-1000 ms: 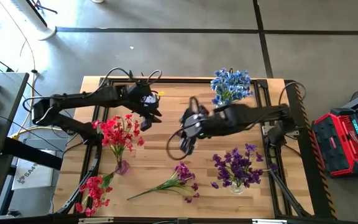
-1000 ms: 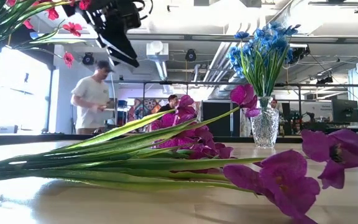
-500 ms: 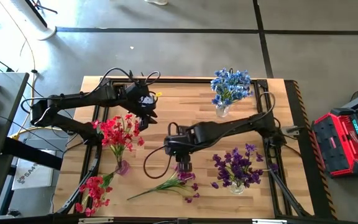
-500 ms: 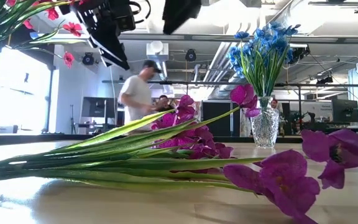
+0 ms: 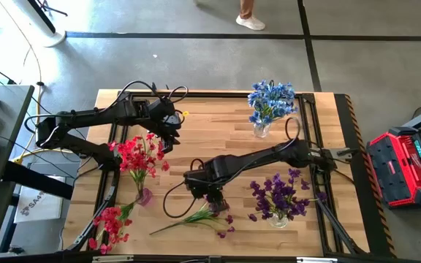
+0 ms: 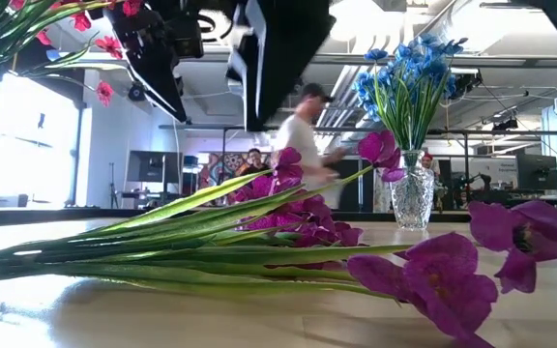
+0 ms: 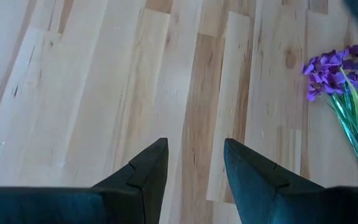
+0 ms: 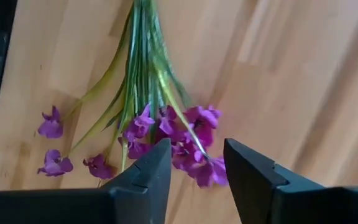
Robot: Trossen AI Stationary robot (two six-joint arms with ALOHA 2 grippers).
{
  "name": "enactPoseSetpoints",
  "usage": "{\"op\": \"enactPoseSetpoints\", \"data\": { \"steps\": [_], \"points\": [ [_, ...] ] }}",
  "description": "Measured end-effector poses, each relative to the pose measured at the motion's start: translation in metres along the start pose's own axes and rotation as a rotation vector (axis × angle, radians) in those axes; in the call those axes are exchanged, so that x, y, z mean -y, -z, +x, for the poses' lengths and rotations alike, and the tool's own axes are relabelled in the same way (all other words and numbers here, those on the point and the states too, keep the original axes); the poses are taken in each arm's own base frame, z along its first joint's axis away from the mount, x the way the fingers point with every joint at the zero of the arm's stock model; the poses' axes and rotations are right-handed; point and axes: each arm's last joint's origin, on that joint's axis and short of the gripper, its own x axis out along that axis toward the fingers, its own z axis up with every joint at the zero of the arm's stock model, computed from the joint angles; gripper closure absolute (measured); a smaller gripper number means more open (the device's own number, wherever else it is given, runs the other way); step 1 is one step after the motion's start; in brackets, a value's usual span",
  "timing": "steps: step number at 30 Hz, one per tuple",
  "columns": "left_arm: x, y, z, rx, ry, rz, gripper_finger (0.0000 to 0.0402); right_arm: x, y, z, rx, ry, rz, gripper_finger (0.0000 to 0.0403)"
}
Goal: Sort flowers into vase by color
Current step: Put the violet flower into the bottom transparent flower vase
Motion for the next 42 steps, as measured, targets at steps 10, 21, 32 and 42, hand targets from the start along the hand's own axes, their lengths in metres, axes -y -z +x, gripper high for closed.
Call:
{"op": "enactPoseSetpoints", "data": {
  "steps": [10,21,32,42],
  "points": [
    [0.0,0.0,0.0,-0.003,-0.001,-0.003,0.0257,0.012,0.004,0.039,-0.112,-0.041,0.0,0.0307],
    [0.0,0.0,0.0,0.003,-0.007,0.0,0.0257,0.036,0.026,0.025,-0.297,0.014,0.084,0.0393],
    [-0.001,-0.003,0.0,0.024,-0.015,0.003,0.0257,0.067,0.043,-0.041,-0.284,0.399,0.23,0.0401],
    [-0.001,-0.006,0.0,0.056,-0.018,0.009,0.0257,0.112,0.053,-0.081,-0.082,0.455,0.524,0.037]
  ]
}}
